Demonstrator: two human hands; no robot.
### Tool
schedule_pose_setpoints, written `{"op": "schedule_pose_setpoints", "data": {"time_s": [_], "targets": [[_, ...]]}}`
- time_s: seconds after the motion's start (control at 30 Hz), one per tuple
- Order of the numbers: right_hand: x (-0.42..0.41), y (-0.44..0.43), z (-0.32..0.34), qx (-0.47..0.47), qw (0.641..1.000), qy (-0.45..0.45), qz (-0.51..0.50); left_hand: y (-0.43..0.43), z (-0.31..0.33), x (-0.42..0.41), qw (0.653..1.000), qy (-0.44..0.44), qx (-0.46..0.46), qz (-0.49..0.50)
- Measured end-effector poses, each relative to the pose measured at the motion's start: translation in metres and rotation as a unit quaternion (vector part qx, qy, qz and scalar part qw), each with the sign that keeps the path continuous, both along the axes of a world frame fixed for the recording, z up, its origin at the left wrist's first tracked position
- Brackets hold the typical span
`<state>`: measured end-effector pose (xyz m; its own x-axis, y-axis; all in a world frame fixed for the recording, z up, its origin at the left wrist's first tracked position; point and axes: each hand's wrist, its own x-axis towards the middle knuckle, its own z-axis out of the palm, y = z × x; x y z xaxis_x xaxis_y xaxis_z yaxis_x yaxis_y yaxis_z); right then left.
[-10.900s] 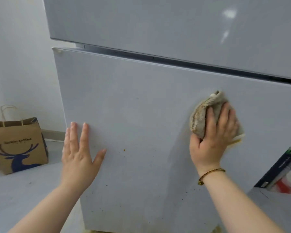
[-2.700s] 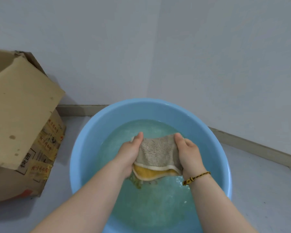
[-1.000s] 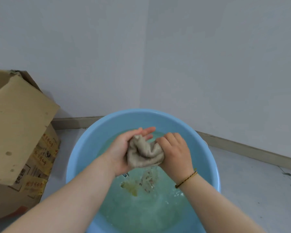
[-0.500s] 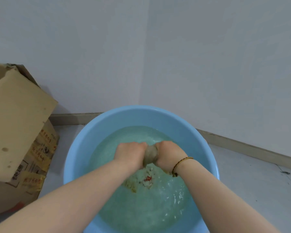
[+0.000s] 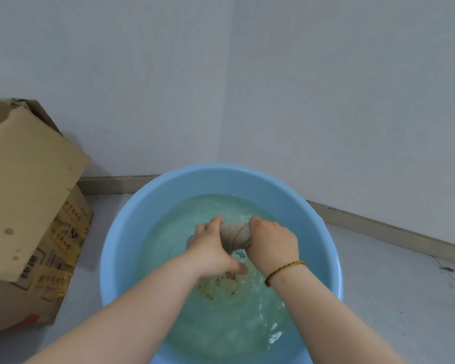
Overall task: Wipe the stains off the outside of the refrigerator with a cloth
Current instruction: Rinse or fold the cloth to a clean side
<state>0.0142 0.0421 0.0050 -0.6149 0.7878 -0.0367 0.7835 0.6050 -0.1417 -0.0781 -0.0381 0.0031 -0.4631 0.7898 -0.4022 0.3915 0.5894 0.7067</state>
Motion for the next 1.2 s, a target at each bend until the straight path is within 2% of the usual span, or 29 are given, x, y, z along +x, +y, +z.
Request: {"op": "schedule_pose_setpoints", "data": {"time_s": [0.03,0.07,0.1,0.13,0.2,0.23,0.3,0.33,0.4,0.43,0.47,0.53,0.6,0.7,0.8,0.93,1.1,1.2], "targets": [[0.001,-0.004,-0.004,0.109,0.993,0.013,0.032,-0.003,0.006,0.003,0.981,-0.176,0.034,0.078],[0.001,-0.009,-0.009,0.180,0.982,0.043,0.047,-0.001,0.010,0.005,0.926,-0.333,0.075,0.163],[0.000,-0.012,-0.013,0.229,0.968,0.067,0.075,0.001,0.011,0.004,0.857,-0.438,0.104,0.249],[0.000,-0.016,-0.020,0.275,0.951,0.098,0.101,0.004,0.009,0.003,0.802,-0.492,0.111,0.319],[0.001,-0.020,-0.035,0.326,0.921,0.151,0.151,0.004,0.004,0.005,0.720,-0.567,0.124,0.379],[0.001,-0.020,-0.038,0.347,0.905,0.177,0.170,0.003,0.000,0.007,0.694,-0.595,0.140,0.381],[-0.001,-0.024,-0.041,0.355,0.886,0.235,0.185,0.002,-0.004,0.010,0.665,-0.623,0.166,0.377],[-0.002,-0.025,-0.044,0.330,0.886,0.267,0.186,0.003,-0.004,0.012,0.655,-0.629,0.185,0.377],[-0.005,-0.032,-0.047,0.198,0.903,0.360,0.124,0.008,-0.002,0.011,0.627,-0.623,0.239,0.402],[-0.005,-0.038,-0.042,0.104,0.905,0.408,0.062,0.012,0.000,0.011,0.622,-0.607,0.265,0.417],[-0.006,-0.043,-0.036,0.000,0.900,0.436,-0.013,0.014,0.001,0.010,0.631,-0.581,0.286,0.427],[-0.008,-0.050,-0.032,-0.216,0.878,0.409,-0.122,0.018,0.000,0.010,0.681,-0.514,0.309,0.421],[-0.009,-0.047,-0.035,-0.319,0.859,0.380,-0.123,0.016,0.000,0.008,0.724,-0.456,0.327,0.400],[-0.009,-0.045,-0.035,-0.418,0.828,0.359,-0.107,0.012,-0.002,0.005,0.762,-0.409,0.346,0.365],[-0.007,-0.046,-0.031,-0.521,0.779,0.336,-0.089,0.010,-0.003,0.003,0.787,-0.400,0.344,0.318],[-0.002,-0.043,-0.024,-0.586,0.747,0.308,-0.065,0.005,-0.006,0.001,0.773,-0.455,0.346,0.275],[0.007,-0.048,-0.028,-0.669,0.667,0.321,-0.070,0.001,-0.011,0.003,0.768,-0.500,0.322,0.236],[0.007,-0.046,-0.028,-0.669,0.660,0.333,-0.072,0.005,-0.012,0.002,0.785,-0.486,0.312,0.225]]}}
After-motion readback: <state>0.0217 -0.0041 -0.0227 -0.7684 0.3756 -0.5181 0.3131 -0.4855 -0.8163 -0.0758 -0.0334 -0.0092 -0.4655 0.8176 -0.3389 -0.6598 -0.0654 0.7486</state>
